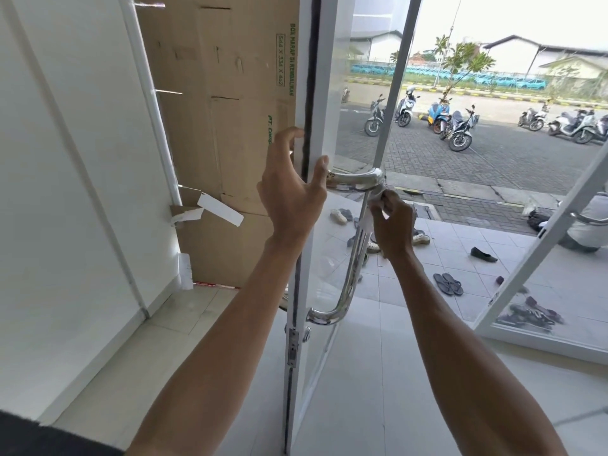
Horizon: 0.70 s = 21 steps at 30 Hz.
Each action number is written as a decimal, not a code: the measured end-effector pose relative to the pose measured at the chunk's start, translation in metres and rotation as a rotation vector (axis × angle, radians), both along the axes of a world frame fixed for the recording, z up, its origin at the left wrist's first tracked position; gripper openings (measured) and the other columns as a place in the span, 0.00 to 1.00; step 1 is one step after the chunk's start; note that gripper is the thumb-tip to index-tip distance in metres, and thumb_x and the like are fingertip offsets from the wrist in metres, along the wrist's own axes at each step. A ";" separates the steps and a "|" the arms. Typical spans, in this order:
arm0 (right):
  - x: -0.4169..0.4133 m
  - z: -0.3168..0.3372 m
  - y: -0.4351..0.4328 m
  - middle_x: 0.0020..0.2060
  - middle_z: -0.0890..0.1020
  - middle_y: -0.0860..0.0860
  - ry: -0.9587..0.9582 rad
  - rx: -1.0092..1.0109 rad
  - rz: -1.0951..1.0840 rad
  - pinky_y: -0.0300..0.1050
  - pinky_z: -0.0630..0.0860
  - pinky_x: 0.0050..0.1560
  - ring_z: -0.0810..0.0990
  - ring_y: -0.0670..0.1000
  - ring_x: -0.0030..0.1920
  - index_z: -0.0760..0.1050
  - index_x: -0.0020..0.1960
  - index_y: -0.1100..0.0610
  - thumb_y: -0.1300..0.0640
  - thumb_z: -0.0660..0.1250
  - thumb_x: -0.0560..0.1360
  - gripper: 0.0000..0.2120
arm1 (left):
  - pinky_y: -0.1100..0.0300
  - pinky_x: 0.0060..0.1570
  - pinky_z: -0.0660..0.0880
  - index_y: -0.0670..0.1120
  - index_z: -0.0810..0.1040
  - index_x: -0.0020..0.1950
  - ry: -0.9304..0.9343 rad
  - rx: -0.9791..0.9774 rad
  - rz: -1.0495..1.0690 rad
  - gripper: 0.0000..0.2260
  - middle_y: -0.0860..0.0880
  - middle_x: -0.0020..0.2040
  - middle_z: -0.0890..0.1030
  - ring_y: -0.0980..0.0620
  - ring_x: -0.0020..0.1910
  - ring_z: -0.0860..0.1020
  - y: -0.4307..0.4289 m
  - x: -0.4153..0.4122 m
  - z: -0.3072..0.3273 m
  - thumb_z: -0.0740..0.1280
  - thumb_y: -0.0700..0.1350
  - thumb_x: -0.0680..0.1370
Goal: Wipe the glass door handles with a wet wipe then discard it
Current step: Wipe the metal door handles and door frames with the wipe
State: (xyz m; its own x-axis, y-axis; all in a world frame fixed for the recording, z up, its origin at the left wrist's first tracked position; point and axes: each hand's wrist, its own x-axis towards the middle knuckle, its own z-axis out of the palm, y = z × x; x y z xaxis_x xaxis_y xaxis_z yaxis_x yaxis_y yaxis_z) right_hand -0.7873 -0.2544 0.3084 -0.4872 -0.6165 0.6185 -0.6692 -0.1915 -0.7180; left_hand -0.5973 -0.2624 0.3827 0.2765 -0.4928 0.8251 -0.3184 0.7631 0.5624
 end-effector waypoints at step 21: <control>0.004 0.014 -0.011 0.39 0.84 0.55 0.106 0.012 -0.159 0.44 0.73 0.41 0.80 0.54 0.40 0.81 0.47 0.58 0.49 0.70 0.71 0.12 | 0.55 0.50 0.80 0.44 0.77 0.58 0.013 -0.013 -0.003 0.20 0.52 0.53 0.83 0.54 0.51 0.81 -0.005 0.003 -0.003 0.76 0.50 0.72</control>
State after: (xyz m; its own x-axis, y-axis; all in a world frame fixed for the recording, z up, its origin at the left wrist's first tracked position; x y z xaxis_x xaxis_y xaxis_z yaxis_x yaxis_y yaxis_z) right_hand -0.7833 -0.2654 0.3221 -0.5119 -0.5446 0.6644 -0.7621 -0.0691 -0.6438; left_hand -0.5946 -0.2675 0.3796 0.2854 -0.4831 0.8278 -0.3090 0.7712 0.5566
